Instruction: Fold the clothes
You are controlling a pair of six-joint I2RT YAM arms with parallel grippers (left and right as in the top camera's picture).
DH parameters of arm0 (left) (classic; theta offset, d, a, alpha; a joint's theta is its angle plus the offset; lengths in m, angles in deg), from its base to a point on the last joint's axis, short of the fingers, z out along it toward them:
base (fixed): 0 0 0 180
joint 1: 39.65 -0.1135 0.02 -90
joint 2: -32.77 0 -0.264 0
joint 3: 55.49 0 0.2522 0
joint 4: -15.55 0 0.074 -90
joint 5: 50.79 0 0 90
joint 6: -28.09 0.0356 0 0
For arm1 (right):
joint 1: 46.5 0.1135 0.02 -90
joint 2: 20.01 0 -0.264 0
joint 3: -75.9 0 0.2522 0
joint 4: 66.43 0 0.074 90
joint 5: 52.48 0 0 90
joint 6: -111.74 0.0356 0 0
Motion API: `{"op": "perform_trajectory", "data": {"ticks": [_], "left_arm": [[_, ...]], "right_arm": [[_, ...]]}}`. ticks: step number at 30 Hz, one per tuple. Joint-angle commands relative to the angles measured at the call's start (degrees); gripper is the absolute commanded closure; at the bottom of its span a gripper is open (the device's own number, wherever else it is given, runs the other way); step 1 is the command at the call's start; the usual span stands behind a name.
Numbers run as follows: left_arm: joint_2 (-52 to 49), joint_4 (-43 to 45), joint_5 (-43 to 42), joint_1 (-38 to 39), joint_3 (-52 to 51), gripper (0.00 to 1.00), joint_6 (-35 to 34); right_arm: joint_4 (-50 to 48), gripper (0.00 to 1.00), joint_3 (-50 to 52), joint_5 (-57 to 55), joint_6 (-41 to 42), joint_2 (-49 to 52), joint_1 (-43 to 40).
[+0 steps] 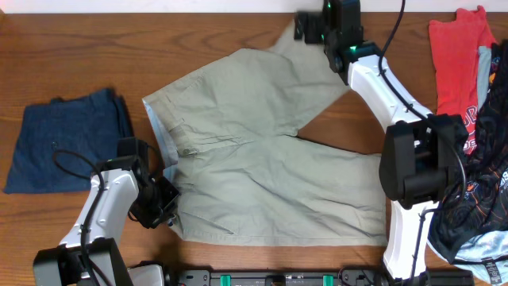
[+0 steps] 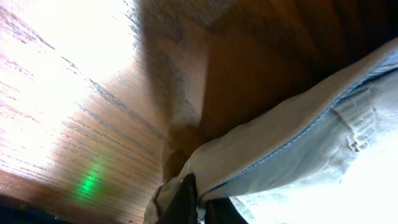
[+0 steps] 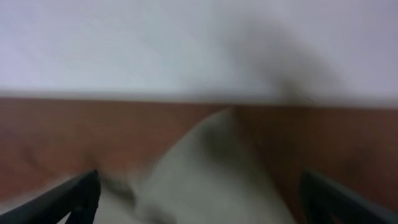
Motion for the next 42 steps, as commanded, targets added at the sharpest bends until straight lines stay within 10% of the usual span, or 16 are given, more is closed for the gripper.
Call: {"op": "perform_trajectory", "data": {"ticks": [1, 9, 13, 16, 34, 38, 42], "left_arm": [[0.3, 0.1, -0.5, 0.2, -0.1, 0.94, 0.8], [0.3, 0.8, -0.5, 0.2, -0.1, 0.94, 0.8], [0.3, 1.7, -0.5, 0.2, -0.1, 0.94, 0.8], [0.3, 3.5, -0.5, 0.2, -0.1, 0.94, 0.9], [0.3, 19.2, 5.9, 0.2, 15.2, 0.93, 3.6], [0.3, 10.8, 5.5, 0.2, 15.4, 0.55, 3.6], [0.3, -0.2, 5.5, 0.2, 15.4, 0.45, 3.6]], "right_arm": [[6.1, 0.01, 0.1, -1.5, 1.3, 0.2, -0.6], [25.3, 0.03, 0.2, -2.9, 1.3, 0.3, -2.7], [31.1, 0.45, 0.5, -2.8, -0.2, 0.1, -3.1], [39.1, 0.50, 0.5, -0.7, 0.0, -0.6, -3.1], [65.3, 0.37, 0.7, 5.9, 4.4, -12.4, -8.7], [65.5, 0.34, 3.3, 11.7, 4.9, -15.6, -9.2], [65.5, 0.34, 9.4, 15.7, 5.4, -19.1, -9.3]]}}
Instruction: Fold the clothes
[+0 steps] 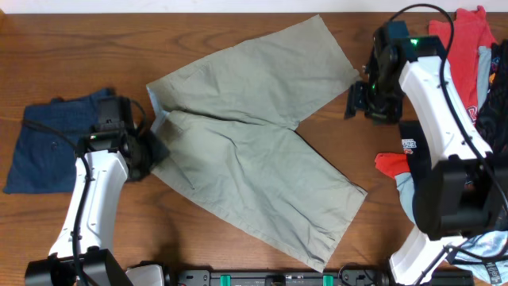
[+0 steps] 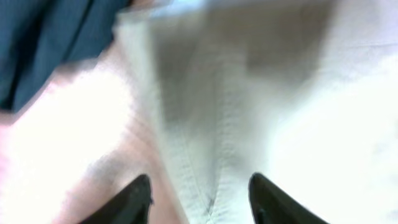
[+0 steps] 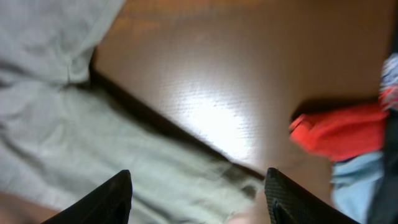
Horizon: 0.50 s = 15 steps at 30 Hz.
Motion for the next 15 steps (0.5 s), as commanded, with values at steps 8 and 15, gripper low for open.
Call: {"op": "perform_trajectory", "data": {"ticks": [8, 15], "left_arm": [[0.3, -18.4, 0.4, 0.1, -0.5, 0.43, 0.9], [0.3, -18.1, 0.4, 0.1, -3.8, 0.42, 1.5]], "right_arm": [[-5.9, 0.30, 23.8, 5.0, -7.6, -10.8, 2.1], [-18.1, 0.32, 39.1, 5.0, -7.8, -10.7, 4.5]]}}
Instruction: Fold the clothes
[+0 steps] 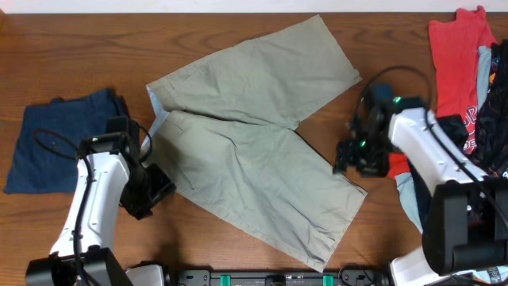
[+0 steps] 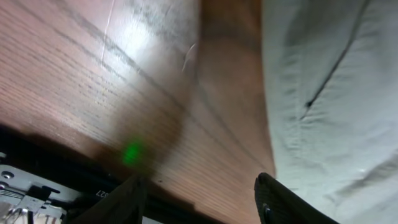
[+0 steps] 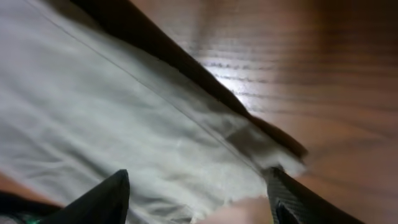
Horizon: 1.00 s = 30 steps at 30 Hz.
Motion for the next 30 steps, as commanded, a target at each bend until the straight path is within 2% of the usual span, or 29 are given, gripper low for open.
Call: {"op": "perform_trajectory", "data": {"ticks": [1, 4, 6, 7, 9, 10, 15, 19, 20, 21, 22, 23, 25, 29, 30], "left_arm": [[0.3, 0.0, 0.4, 0.1, -1.6, 0.41, 0.9], [0.3, 0.1, 0.5, 0.1, -1.7, 0.41, 0.9], [0.3, 0.4, 0.4, 0.1, -1.8, 0.41, 0.9], [0.3, 0.5, 0.4, 0.1, -1.8, 0.41, 0.9], [0.3, 1.0, 0.4, 0.1, -1.8, 0.41, 0.9], [0.3, 1.3, 0.2, 0.1, -1.8, 0.41, 0.9], [0.3, 3.0, 0.2, 0.1, -1.8, 0.41, 0.9], [0.3, 4.5, -1.8, 0.1, -1.8, 0.41, 0.9], [0.3, 4.7, -2.2, 0.1, -1.8, 0.41, 0.9], [0.3, 4.8, -2.6, 0.1, -1.8, 0.40, 0.9], [0.3, 4.8, -3.1, 0.1, -1.8, 0.37, 0.9], [0.3, 4.7, -3.5, 0.1, -1.8, 0.36, 0.9], [0.3, 4.3, -3.7, 0.1, -1.8, 0.33, 0.9], [0.3, 0.7, -3.7, 0.1, -1.8, 0.26, 1.2], [0.3, -0.4, -3.6, 0.1, -1.8, 0.25, 1.9]], "right_arm": [[-4.0, 0.32, 6.1, 0.6, -1.5, -0.5, 1.5], [-8.9, 0.36, 10.2, 0.6, -1.5, -0.5, 2.3], [-11.9, 0.44, 11.6, 0.5, -1.5, -0.5, 2.4], [-13.0, 0.55, 11.7, 0.4, -1.5, -0.5, 2.4], [-15.9, 0.90, 11.4, -2.4, 0.7, -0.5, 2.2], [-18.3, 0.99, 10.8, -4.7, 3.6, -0.5, 1.9], [-32.2, 0.99, 5.6, -6.5, 6.1, -0.5, -0.6], [-36.9, 0.99, -0.5, -6.6, 5.9, -0.5, -2.4], [-37.0, 0.96, -1.7, -6.8, 5.7, -0.5, -2.6], [-36.7, 0.81, -3.0, -6.9, 5.6, -0.5, -2.8], [-35.9, 0.51, -4.0, -6.9, 4.9, -0.5, -2.9], [-34.4, 0.32, -5.1, -6.7, 4.0, -0.5, -2.9], [-29.7, 0.19, -7.0, -6.8, 3.0, -0.6, -2.9], [-15.3, 0.11, -10.5, -7.0, 2.4, -1.9, -3.6], [-11.0, 0.01, -11.1, -7.0, 3.3, -2.4, -4.0]]}}
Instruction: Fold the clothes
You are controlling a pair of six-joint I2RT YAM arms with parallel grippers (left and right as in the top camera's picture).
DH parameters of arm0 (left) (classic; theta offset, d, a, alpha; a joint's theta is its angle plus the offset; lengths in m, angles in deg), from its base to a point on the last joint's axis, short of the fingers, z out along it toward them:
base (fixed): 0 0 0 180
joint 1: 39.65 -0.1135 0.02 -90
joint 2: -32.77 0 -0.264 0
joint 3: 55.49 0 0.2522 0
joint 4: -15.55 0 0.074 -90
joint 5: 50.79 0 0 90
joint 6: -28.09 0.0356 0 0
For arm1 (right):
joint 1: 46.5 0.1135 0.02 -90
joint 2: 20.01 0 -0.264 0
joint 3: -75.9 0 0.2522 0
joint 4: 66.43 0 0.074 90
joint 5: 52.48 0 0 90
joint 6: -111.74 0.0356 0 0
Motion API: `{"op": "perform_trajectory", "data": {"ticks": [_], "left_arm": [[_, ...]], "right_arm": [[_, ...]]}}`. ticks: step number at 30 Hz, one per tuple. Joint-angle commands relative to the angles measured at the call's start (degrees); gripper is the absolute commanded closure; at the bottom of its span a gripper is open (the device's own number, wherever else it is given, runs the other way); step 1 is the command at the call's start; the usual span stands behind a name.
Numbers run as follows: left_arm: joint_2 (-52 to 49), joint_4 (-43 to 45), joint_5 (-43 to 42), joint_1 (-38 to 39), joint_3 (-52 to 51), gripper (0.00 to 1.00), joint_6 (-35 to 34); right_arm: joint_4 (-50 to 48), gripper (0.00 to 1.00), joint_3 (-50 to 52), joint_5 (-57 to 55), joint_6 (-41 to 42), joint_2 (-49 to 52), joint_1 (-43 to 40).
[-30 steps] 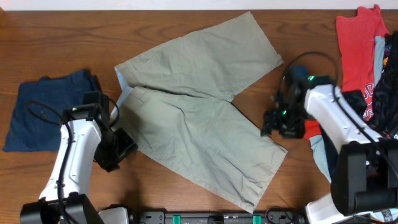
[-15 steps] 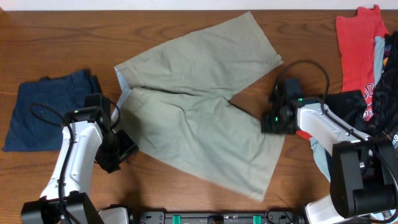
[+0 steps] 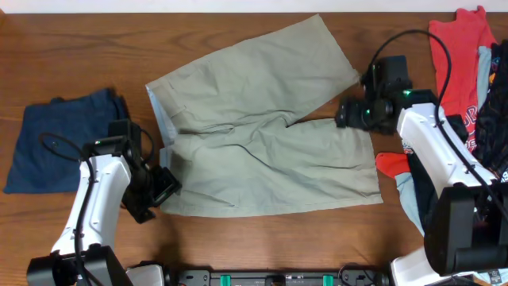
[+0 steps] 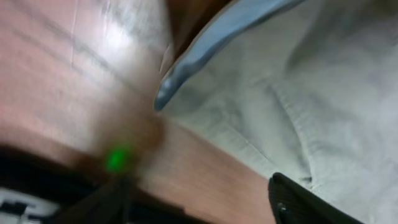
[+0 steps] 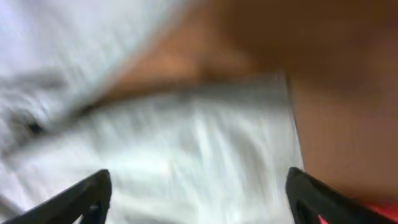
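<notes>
Khaki shorts lie spread on the table, waistband to the left. One leg runs to the far right corner and the other lies level toward the right. My left gripper is at the waist's near corner. In the left wrist view it stands open, with bare wood between its fingers and the blue-lined waistband above. My right gripper hovers by the far corner of the near leg's hem. In the right wrist view it is open over blurred khaki cloth.
A folded navy garment lies at the left of the table. A heap of clothes, with a red shirt on it, fills the right edge. A red and pale blue piece lies just past the near leg's hem.
The near leg lay slanting toward the front right and now lies level, its hem at the right. My right gripper is farther back, at the hem's far corner. The left gripper barely shifted.
At first my left gripper pinched the waist's near corner and the right was at the far leg's hem, with the shorts lying crooked. Then both were open and the shorts lay flatter, near leg slanting. The right gripper then reached that leg's hem, and now the leg lies level.
</notes>
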Motion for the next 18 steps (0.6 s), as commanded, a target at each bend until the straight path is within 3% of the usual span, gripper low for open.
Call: {"op": "perform_trajectory", "data": {"ticks": [1, 5, 7, 18], "left_arm": [[0.3, -2.5, -0.5, 0.1, -0.4, 0.25, 1.8], [0.3, -4.4, -0.4, 0.1, -1.4, 0.25, 2.4], [0.3, -2.6, 0.2, 0.1, -3.2, 0.25, 2.3], [0.3, 16.9, 0.4, 0.1, -13.4, 0.27, -2.5]], "right_arm": [[7.7, 0.01, -2.4, -0.5, 1.2, -2.5, -1.3], [21.8, 0.01, -1.3, 0.3, 16.0, -5.0, -4.5], [25.5, 0.01, 0.7, 2.7, 19.3, -6.4, -6.5], [18.8, 0.01, 17.9, 7.6, 25.2, -17.3, -8.3]]}}
